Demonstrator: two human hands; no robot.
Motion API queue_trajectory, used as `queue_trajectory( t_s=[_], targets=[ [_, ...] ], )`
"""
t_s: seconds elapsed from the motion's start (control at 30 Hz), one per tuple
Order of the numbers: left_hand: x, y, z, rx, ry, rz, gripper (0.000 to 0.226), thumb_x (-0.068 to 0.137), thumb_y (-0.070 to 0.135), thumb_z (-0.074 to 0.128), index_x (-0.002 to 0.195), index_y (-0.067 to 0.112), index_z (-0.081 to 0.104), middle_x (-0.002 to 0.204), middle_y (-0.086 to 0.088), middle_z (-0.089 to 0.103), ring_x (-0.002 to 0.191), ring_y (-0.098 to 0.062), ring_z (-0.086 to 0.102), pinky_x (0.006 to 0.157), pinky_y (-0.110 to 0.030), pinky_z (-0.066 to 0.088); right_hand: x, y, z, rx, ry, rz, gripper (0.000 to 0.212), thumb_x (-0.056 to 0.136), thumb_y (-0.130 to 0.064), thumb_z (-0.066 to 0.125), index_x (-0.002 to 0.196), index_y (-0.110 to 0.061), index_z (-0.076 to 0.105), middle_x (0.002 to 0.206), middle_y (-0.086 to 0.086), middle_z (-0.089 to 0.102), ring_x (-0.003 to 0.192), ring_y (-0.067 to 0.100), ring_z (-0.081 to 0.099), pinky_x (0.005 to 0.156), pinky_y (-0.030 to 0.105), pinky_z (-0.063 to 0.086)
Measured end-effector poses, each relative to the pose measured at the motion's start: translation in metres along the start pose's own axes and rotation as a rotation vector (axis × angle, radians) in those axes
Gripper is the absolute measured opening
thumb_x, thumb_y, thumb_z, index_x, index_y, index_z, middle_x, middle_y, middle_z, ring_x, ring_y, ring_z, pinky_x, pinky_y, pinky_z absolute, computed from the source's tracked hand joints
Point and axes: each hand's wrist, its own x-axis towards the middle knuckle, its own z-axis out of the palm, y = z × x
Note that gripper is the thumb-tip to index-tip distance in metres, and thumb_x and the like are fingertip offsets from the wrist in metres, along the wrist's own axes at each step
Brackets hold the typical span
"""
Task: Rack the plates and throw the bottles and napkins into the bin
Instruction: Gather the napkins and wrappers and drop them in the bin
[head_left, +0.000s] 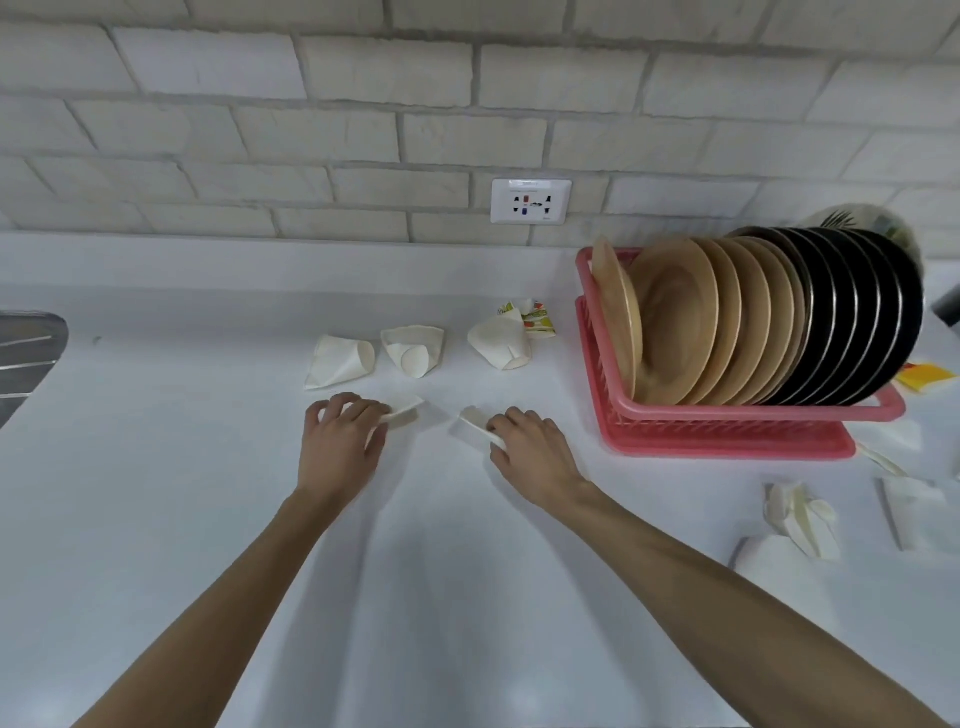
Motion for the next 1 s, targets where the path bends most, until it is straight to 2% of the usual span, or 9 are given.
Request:
queue_trajectory(
  t_s=[0.17,0.33,0.43,0.5,0.57,0.7,0.87,0.93,1.0],
  targets=[
    [-0.024,0.020,-0.017,-0.190,0.005,-0.056,0.034,0.088,0.035,0.045,0.096,0.017,0.073,0.092,0.005,0.073,0.096,-0.023,0.062,0.084,-0.039,0.037,-0.041,-0.006,-0.003,0.081,0.050,0.062,0.025,0.097,-0.024,0.047,0.113,-0.011,0.062,0.104,0.003,0.062,0.098,0.025,0.056,0.085,0.033,0.039],
    [-0.055,0.064,-0.033,-0.544,-0.108,-0.324,0.023,0.087,0.033,0.061,0.101,0.018,0.073,0.090,0.007,0.069,0.082,-0.017,0.061,0.073,-0.031,0.043,-0.090,-0.006,-0.020,0.339,0.029,0.314,0.016,0.091,-0.026,0.053,0.083,-0.012,0.054,0.075,-0.001,0.057,0.067,0.023,0.053,0.062,0.032,0.040],
    [-0.082,0.100,-0.038,-0.740,-0.171,-0.495,0.007,0.090,0.021,0.069,0.097,0.021,0.071,0.081,0.011,0.069,0.077,-0.010,0.064,0.064,-0.019,0.046,-0.128,-0.004,-0.021,0.478,0.040,0.435,0.026,0.087,-0.036,0.050,0.090,-0.012,0.059,0.073,0.001,0.061,0.066,0.022,0.061,0.062,0.038,0.051],
    [-0.100,0.122,-0.035,-0.813,-0.206,-0.527,0.009,0.090,0.017,0.069,0.090,0.026,0.069,0.079,0.017,0.069,0.077,-0.006,0.063,0.059,-0.013,0.046,-0.154,0.001,-0.021,0.564,0.061,0.493,0.042,0.082,-0.047,0.041,0.099,-0.015,0.061,0.077,0.001,0.064,0.069,0.021,0.065,0.063,0.040,0.056],
    [-0.112,0.145,-0.032,-0.859,-0.252,-0.515,0.015,0.089,0.015,0.070,0.087,0.029,0.068,0.078,0.019,0.069,0.078,-0.005,0.064,0.061,-0.013,0.046,-0.182,0.009,-0.024,0.625,0.105,0.551,0.044,0.080,-0.049,0.040,0.102,-0.017,0.060,0.077,-0.001,0.064,0.068,0.018,0.065,0.063,0.041,0.057],
    [-0.118,0.196,-0.032,-0.930,-0.381,-0.380,0.019,0.088,0.011,0.071,0.094,0.029,0.070,0.084,0.020,0.071,0.081,-0.005,0.066,0.065,-0.012,0.048,-0.247,0.025,-0.040,0.724,0.220,0.685,0.024,0.084,-0.035,0.052,0.096,-0.016,0.061,0.071,0.000,0.062,0.062,0.016,0.062,0.056,0.039,0.055],
    [-0.125,0.267,-0.036,-0.941,-0.526,-0.147,0.026,0.088,0.009,0.071,0.104,0.030,0.068,0.088,0.019,0.072,0.082,-0.008,0.067,0.064,-0.014,0.047,-0.340,0.043,-0.060,0.787,0.304,0.783,0.017,0.083,-0.029,0.056,0.075,-0.015,0.056,0.062,0.006,0.050,0.053,0.009,0.041,0.051,0.023,0.031],
    [-0.136,0.299,-0.037,-0.938,-0.577,-0.100,0.025,0.087,0.010,0.071,0.102,0.030,0.068,0.086,0.019,0.072,0.081,-0.007,0.067,0.064,-0.013,0.046,-0.380,0.050,-0.063,0.837,0.335,0.829,0.012,0.087,-0.024,0.059,0.077,-0.019,0.061,0.068,0.005,0.057,0.057,0.009,0.049,0.053,0.022,0.035],
    [-0.151,0.333,-0.038,-0.952,-0.615,-0.078,0.024,0.088,0.011,0.071,0.101,0.031,0.069,0.085,0.017,0.073,0.080,-0.008,0.067,0.063,-0.015,0.046,-0.421,0.057,-0.063,0.891,0.364,0.890,0.010,0.091,-0.023,0.059,0.090,-0.024,0.069,0.079,-0.004,0.067,0.071,0.008,0.061,0.059,0.023,0.046]
  ],
)
